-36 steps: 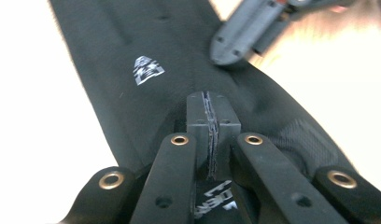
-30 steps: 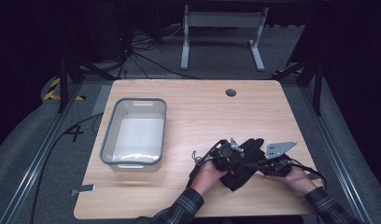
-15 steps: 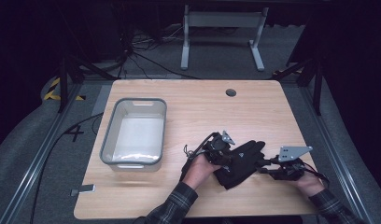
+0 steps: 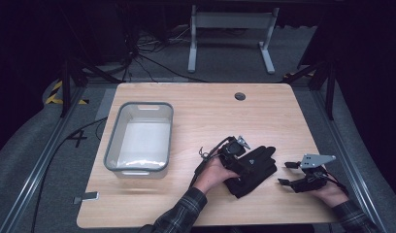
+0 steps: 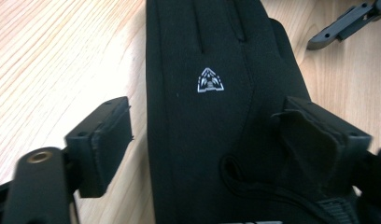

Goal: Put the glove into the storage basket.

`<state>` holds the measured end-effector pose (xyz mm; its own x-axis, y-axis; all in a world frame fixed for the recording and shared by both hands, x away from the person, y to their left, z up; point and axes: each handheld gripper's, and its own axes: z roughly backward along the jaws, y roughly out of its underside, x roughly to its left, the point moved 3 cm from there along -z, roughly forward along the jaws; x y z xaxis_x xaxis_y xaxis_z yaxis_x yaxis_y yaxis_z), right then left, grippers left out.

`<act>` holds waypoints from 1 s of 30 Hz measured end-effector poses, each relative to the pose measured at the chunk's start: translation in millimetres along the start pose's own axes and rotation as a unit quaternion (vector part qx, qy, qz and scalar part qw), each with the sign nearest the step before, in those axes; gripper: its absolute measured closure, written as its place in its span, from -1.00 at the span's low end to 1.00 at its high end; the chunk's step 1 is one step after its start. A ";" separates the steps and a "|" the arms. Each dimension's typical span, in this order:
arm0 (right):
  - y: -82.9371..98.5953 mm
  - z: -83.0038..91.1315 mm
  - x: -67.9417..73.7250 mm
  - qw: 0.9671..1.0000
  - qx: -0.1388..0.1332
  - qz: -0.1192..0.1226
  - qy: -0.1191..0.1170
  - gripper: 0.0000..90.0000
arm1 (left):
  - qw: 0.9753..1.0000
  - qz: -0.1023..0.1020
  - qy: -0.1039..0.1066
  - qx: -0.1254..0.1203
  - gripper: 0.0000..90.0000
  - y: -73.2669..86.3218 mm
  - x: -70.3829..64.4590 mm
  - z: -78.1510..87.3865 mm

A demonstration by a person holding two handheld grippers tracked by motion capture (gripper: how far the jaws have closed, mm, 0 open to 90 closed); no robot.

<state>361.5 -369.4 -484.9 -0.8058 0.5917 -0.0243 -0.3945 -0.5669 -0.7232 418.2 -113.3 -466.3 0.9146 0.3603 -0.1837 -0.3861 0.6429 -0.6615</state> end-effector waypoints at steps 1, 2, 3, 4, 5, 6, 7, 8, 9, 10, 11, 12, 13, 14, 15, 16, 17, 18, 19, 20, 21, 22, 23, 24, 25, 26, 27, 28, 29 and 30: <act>0.4 0.0 -0.3 1.000 -0.001 -0.001 0.000 -0.45 | 1.000 0.000 0.000 0.000 -0.66 0.0 0.0 0.0; 0.4 0.0 -0.3 1.000 -0.001 -0.001 0.000 -0.45 | 1.000 0.000 -0.001 -0.004 -0.66 -0.6 -0.8 -0.4; 1.0 -0.4 -0.4 1.000 -0.004 -0.001 0.001 -0.48 | 1.000 -0.002 0.001 -0.007 -0.67 -1.6 -2.0 -0.7; 1.0 -0.4 -0.4 1.000 -0.004 -0.001 0.001 -0.48 | 1.000 -0.001 0.001 -0.009 -0.67 -2.4 -3.3 -0.5; 1.0 -0.6 -0.4 1.000 -0.004 -0.001 0.001 -0.49 | 1.000 -0.004 0.003 -0.013 -0.67 -4.1 -4.3 0.3; 1.0 -0.9 -0.2 1.000 -0.005 -0.001 0.002 -0.50 | 1.000 -0.004 0.003 -0.017 -0.67 -6.0 -5.9 0.9; 1.0 -1.1 0.2 1.000 -0.005 -0.001 0.002 -0.51 | 1.000 -0.004 0.002 -0.019 -0.68 -6.8 -7.1 0.3; 1.0 -1.2 0.3 1.000 -0.005 -0.001 0.002 -0.51 | 1.000 -0.004 0.001 -0.015 -0.69 -7.0 -8.2 -1.4; 1.1 -1.4 0.4 1.000 -0.006 -0.001 0.002 -0.52 | 1.000 -0.003 -0.002 -0.012 -0.70 -6.3 -8.9 -3.7; 1.1 -1.6 0.4 1.000 -0.006 -0.001 0.002 -0.53 | 1.000 -0.005 -0.003 -0.007 -0.71 -5.3 -8.5 -7.3; 1.1 -1.7 0.6 1.000 -0.007 -0.001 0.001 -0.53 | 1.000 -0.002 -0.002 -0.006 -0.72 -4.3 -8.4 -10.1; 1.2 -1.7 0.6 1.000 -0.007 -0.001 0.001 -0.53 | 1.000 0.000 0.003 -0.003 -0.74 -3.3 -8.2 -12.4; 1.2 -1.7 0.7 1.000 -0.007 0.000 0.001 -0.54 | 1.000 0.003 0.003 -0.001 -0.74 -2.6 -8.7 -14.7; 1.2 -1.7 0.9 1.000 -0.007 -0.001 0.001 -0.54 | 1.000 0.002 0.001 0.002 -0.76 -2.3 -9.3 -16.4; 1.3 -1.8 1.0 1.000 -0.007 -0.001 0.001 -0.54 | 1.000 -0.002 0.000 0.003 -0.77 -2.0 -10.5 -18.6; 1.3 -1.8 1.1 1.000 -0.007 -0.001 0.001 -0.55 | 1.000 -0.003 -0.004 0.008 -0.78 -1.7 -11.7 -20.4; 1.3 -1.9 1.1 1.000 -0.007 -0.001 0.001 -0.55 | 1.000 -0.005 -0.007 0.013 -0.79 -1.2 -12.9 -22.1; 1.4 -1.8 1.1 1.000 -0.007 -0.001 0.001 -0.55 | 1.000 -0.008 -0.008 0.016 -0.80 -0.8 -13.6 -23.8; 1.4 -1.9 1.1 1.000 -0.007 0.000 0.001 -0.55 | 1.000 -0.009 -0.008 0.023 -0.80 -0.2 -14.3 -24.5; 1.4 -1.8 1.2 1.000 -0.007 -0.001 0.000 -0.55 | 1.000 -0.013 -0.011 0.020 -0.83 -0.4 -14.8 -25.5; 1.4 -1.9 1.2 1.000 -0.007 -0.001 0.000 -0.55 | 1.000 -0.015 -0.013 0.023 -0.83 -0.5 -15.3 -25.6; 1.4 -1.8 1.3 1.000 -0.007 0.000 0.000 -0.55 | 0.999 -0.016 -0.015 0.025 -0.83 -0.4 -15.9 -25.7; 1.4 -1.8 1.3 1.000 -0.007 0.000 0.000 -0.55 | 0.999 -0.017 -0.016 0.026 -0.82 -0.4 -16.4 -25.6; 1.4 -1.8 1.3 1.000 -0.007 0.000 0.000 -0.55 | 0.999 -0.017 -0.016 0.026 -0.80 -0.4 -16.4 -25.6; 1.5 -1.8 1.3 1.000 -0.007 0.000 0.000 -0.55 | 0.999 -0.023 -0.022 0.029 -0.77 -0.3 -17.3 -25.1; 1.6 -1.7 1.3 1.000 -0.007 0.001 0.001 -0.55 | 0.999 -0.025 -0.022 0.033 -0.72 -0.3 -18.0 -24.1; 1.7 -1.8 1.3 1.000 -0.007 0.001 0.001 -0.56 | 0.999 -0.027 -0.024 0.033 -0.67 -0.3 -17.8 -23.9; 1.7 -1.8 1.3 1.000 -0.008 0.001 0.000 -0.56 | 0.999 -0.028 -0.024 0.033 -0.65 -0.3 -17.7 -23.4; 1.7 -1.8 1.3 1.000 -0.007 0.001 0.000 -0.56 | 0.999 -0.029 -0.025 0.031 -0.61 -0.3 -17.7 -23.0; 1.7 -1.8 1.3 1.000 -0.007 0.001 0.000 -0.56 | 0.999 -0.029 -0.025 0.031 -0.56 -0.3 -17.7 -23.0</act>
<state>360.5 -368.5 -487.4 -0.8067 0.5904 -0.0263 -0.3860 -0.5600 -0.7331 404.9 -135.3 -479.6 0.9287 0.3546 -0.1086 -0.3416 0.7040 -0.6226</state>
